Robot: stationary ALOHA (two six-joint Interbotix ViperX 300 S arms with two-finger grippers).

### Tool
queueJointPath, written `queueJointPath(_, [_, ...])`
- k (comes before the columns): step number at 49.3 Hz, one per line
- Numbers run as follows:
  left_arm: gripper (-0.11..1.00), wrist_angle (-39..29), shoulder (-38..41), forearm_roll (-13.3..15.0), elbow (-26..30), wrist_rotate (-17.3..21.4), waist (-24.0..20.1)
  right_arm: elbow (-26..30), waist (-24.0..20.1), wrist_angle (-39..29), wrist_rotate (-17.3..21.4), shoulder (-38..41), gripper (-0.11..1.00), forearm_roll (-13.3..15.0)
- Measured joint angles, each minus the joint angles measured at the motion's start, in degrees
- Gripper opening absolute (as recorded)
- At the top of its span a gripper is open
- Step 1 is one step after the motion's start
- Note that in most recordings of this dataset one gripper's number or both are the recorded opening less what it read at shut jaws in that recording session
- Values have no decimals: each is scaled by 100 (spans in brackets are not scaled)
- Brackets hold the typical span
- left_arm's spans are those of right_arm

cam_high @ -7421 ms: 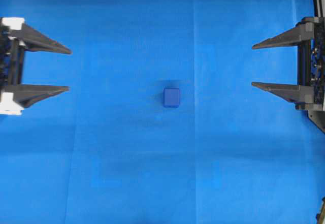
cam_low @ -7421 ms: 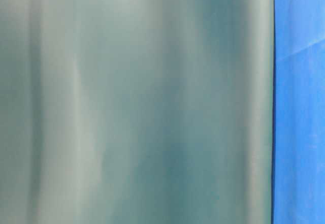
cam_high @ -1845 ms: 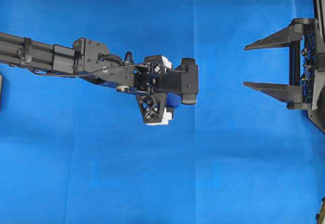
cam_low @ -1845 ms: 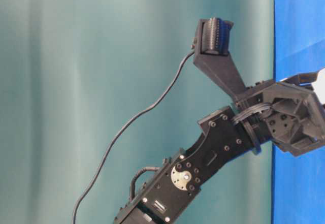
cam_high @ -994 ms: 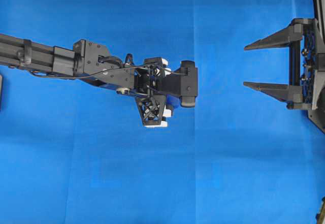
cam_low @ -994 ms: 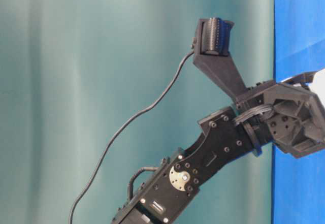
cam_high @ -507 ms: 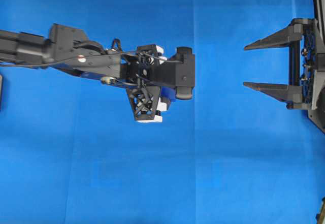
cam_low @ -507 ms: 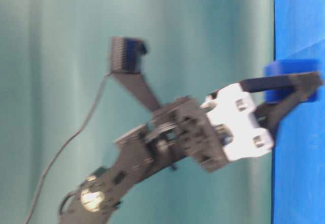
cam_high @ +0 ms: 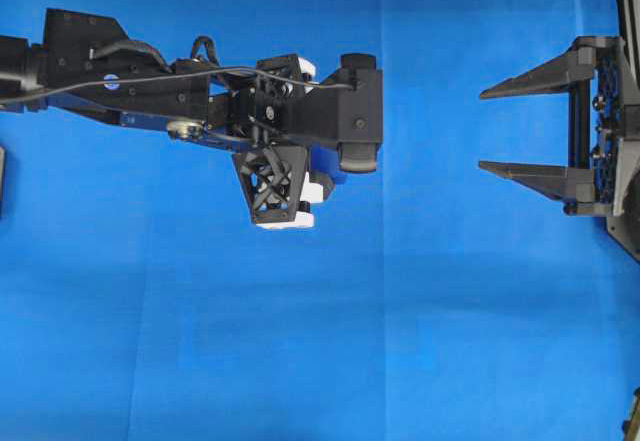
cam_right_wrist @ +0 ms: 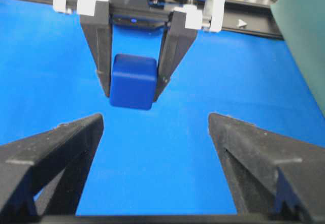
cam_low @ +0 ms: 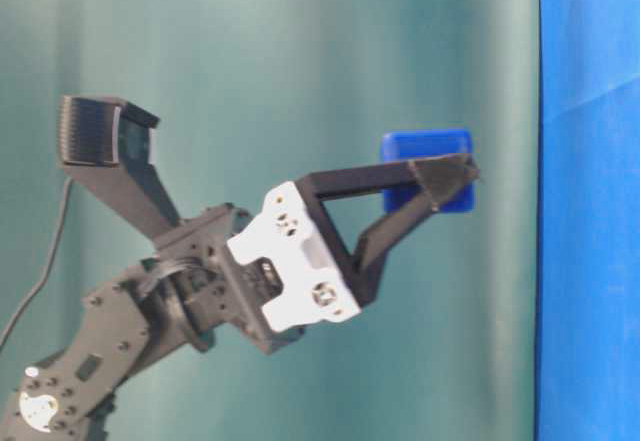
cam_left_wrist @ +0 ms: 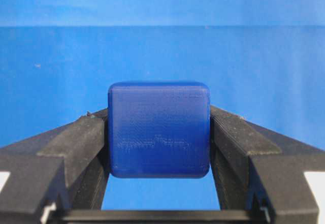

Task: Handover the blue block to the right arm after grasping it with the left arm, then place it in the designated position.
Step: 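Lift the blue cube upward with the left gripper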

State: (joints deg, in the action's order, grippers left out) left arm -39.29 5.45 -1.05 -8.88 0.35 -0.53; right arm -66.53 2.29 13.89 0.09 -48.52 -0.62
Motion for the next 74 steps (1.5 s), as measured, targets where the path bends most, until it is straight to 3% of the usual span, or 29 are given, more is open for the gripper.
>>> queueJointPath(74, [48,-114,-246,0,114,18,-9,0,0,-18,9,0,95,-9])
